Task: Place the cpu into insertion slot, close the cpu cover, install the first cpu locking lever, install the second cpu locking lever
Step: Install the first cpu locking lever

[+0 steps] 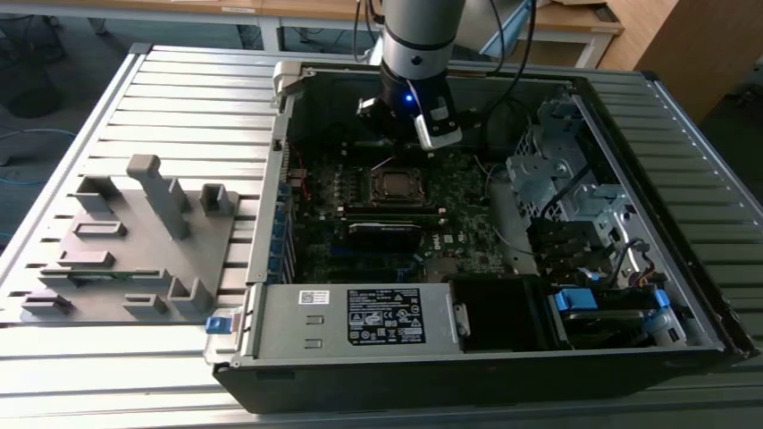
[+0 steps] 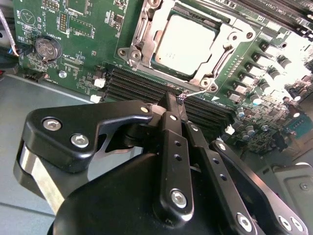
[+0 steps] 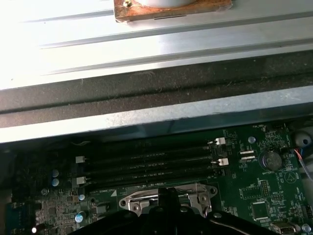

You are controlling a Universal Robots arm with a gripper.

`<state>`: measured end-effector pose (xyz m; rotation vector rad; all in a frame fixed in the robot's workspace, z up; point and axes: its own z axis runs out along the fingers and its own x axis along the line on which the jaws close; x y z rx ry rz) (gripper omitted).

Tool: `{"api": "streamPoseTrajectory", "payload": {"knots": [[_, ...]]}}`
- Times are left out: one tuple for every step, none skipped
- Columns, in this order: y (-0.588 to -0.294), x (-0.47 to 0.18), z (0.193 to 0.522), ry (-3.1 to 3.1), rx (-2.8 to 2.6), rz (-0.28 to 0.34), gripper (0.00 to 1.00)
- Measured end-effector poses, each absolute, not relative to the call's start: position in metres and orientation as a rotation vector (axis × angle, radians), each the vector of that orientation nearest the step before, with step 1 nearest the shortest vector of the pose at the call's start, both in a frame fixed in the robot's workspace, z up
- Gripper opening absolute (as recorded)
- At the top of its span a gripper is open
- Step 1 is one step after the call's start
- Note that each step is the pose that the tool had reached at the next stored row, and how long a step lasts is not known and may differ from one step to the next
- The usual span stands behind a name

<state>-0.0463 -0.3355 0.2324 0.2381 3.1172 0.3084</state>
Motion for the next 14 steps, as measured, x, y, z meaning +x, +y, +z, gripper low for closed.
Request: {"api": "streamPoseTrajectory", "payload": {"knots": [[-0.3354,-0.0462,0.2318,3.117,0.238,0.308,0.10],[-0.3353,-0.0462,0.2312,3.117,0.238,0.308,0.10],[-0.3352,-0.0462,0.2307,3.117,0.238,0.308,0.10],[-0.3351,-0.0462,0.2303,3.117,0.238,0.308,0.10],[-0.3349,-0.0462,0.2299,3.117,0.238,0.308,0.10],[-0.3347,-0.0463,0.2295,3.117,0.238,0.308,0.10],[-0.3345,-0.0463,0.2292,3.117,0.238,0.308,0.10],[-0.3342,-0.0463,0.2287,3.117,0.238,0.308,0.10],[-0.3339,-0.0463,0.2283,3.117,0.238,0.309,0.10],[-0.3335,-0.0463,0.2278,3.117,0.238,0.309,0.10],[-0.3330,-0.0463,0.2275,3.117,0.238,0.309,0.10],[-0.3327,-0.0462,0.2273,3.117,0.238,0.309,0.10],[-0.3325,-0.0462,0.2272,3.117,0.238,0.309,0.10],[-0.3323,-0.0462,0.2270,3.117,0.238,0.309,0.10]]}}
